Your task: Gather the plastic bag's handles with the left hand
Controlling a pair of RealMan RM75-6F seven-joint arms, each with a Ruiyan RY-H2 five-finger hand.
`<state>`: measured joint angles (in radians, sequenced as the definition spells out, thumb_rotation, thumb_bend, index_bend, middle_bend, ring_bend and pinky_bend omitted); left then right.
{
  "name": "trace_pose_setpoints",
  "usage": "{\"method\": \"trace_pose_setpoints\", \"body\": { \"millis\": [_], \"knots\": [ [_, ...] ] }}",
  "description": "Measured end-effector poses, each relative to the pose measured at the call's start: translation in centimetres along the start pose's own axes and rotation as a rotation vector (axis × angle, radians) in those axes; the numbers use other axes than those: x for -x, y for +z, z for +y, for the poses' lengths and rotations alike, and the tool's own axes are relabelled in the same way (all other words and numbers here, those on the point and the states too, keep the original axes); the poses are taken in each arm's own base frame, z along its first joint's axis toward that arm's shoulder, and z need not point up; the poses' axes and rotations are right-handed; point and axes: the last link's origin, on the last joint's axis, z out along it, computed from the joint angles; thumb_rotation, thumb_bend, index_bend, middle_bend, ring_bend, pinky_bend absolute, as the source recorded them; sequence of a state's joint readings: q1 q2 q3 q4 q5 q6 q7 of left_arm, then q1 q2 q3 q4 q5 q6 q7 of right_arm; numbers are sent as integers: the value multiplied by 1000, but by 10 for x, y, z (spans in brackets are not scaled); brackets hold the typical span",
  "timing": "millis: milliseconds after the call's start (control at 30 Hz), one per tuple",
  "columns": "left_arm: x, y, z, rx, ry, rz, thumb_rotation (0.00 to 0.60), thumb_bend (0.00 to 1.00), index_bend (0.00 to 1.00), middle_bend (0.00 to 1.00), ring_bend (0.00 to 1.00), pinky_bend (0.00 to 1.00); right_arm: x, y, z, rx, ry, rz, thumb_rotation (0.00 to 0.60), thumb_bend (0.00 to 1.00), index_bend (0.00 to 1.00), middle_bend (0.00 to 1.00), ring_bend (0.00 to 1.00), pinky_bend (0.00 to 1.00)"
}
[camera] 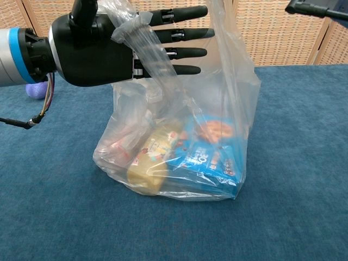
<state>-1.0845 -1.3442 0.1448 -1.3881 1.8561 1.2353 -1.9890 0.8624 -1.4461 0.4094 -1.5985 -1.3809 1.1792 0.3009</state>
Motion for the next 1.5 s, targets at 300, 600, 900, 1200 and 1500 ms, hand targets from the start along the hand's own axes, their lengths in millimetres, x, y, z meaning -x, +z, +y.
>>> {"method": "trace_pose_setpoints", "body": {
  "millis": [300, 600, 900, 1200, 1500],
  "knots": [
    [-2, -2, 5, 11, 38, 30, 391, 211, 204, 46, 39, 0, -4, 1, -4, -12, 26, 5, 600, 427, 326, 118, 0, 0],
    [-11, -19, 0, 14, 38, 100, 390, 210, 201, 37, 38, 4, -11, 0, -2, -16, 1, 18, 600, 427, 325, 120, 0, 0],
    [-21, -36, 5, 71, 28, 161, 414, 209, 200, 36, 42, 19, -14, -6, 4, -1, -3, 16, 600, 427, 324, 121, 0, 0],
    [-7, -37, 8, 100, -4, 63, 435, 210, 200, 36, 64, 49, -15, -4, 2, -5, -20, 15, 600, 427, 323, 121, 0, 0],
    [4, -24, 9, 114, -5, 31, 434, 209, 188, 25, 44, 48, -13, -5, 0, -10, -6, 14, 600, 427, 323, 121, 0, 0]
  ]
}}
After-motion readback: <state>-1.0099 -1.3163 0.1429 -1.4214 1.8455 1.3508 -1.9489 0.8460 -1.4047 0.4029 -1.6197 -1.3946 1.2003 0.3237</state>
